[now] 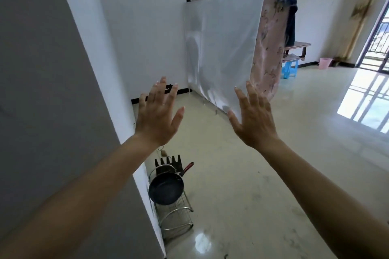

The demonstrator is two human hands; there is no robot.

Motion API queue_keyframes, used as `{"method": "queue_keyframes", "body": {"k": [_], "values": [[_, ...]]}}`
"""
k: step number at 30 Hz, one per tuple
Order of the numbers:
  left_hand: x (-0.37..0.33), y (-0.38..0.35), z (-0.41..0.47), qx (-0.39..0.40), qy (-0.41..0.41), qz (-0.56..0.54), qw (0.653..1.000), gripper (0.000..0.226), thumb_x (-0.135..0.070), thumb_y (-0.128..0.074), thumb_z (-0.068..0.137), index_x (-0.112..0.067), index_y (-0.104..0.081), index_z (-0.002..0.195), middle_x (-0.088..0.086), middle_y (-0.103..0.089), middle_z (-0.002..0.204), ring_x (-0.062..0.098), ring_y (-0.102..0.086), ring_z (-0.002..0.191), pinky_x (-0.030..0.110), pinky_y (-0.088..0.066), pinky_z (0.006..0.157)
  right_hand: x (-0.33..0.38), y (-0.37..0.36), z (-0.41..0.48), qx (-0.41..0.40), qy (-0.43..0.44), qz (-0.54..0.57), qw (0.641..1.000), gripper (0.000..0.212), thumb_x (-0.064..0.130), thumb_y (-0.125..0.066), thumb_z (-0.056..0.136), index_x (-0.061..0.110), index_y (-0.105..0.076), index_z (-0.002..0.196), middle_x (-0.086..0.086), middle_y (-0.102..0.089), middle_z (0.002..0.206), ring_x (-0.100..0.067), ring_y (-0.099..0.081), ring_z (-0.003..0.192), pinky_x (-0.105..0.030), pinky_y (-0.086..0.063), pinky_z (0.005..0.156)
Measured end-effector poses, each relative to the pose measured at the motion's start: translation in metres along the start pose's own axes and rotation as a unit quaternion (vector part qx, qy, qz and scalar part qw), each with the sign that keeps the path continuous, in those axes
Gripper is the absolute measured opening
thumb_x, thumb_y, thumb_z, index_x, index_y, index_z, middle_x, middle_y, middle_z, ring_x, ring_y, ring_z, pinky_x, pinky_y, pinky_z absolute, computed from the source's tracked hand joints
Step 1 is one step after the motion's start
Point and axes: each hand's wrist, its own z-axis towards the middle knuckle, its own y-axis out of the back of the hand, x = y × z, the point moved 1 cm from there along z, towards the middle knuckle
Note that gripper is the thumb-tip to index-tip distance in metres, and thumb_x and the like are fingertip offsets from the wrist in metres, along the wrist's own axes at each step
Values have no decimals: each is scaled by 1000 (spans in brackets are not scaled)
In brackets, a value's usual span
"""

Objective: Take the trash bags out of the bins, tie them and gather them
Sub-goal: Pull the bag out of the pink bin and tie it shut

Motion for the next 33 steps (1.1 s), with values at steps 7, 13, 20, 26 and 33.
{"method": "queue_keyframes", "body": {"k": [7,13,20,26,33], "values": [[7,-132,128,8,9,-47,999,63,-50,-30,99,-17,-30,152,17,-21,163,36,-28,146,62,-29,112,-80,-105,98,39,49,-53,997,68,45,-52,94,16,-29,152,-18,-22,160,-37,-28,144,-55,-25,117],[16,-207,254,13,24,-60,998,66,-53,-23,99,-16,-29,153,16,-20,164,35,-29,146,60,-29,112,-155,-154,210,34,30,-71,996,67,51,-37,93,16,-31,151,-17,-23,160,-36,-28,144,-53,-25,117],[-5,-327,386,29,11,-65,997,66,-52,-26,99,-15,-32,153,18,-25,162,37,-35,143,59,-34,108,-259,-249,309,24,10,-45,999,68,50,-38,93,16,-32,151,-18,-25,159,-35,-28,145,-54,-26,116],[-21,-432,510,7,26,-50,998,66,-53,-28,99,-17,-28,154,16,-21,163,36,-31,144,58,-30,112,-358,-341,420,28,32,-23,999,68,49,-41,94,17,-28,152,-17,-22,160,-34,-25,146,-54,-25,117],[16,-507,625,-3,69,-19,997,65,-51,-28,99,-14,-34,152,18,-25,161,39,-32,143,59,-31,110,-407,-448,569,49,51,40,997,67,45,-46,97,17,-26,154,-15,-16,163,-34,-20,148,-51,-17,120]]}}
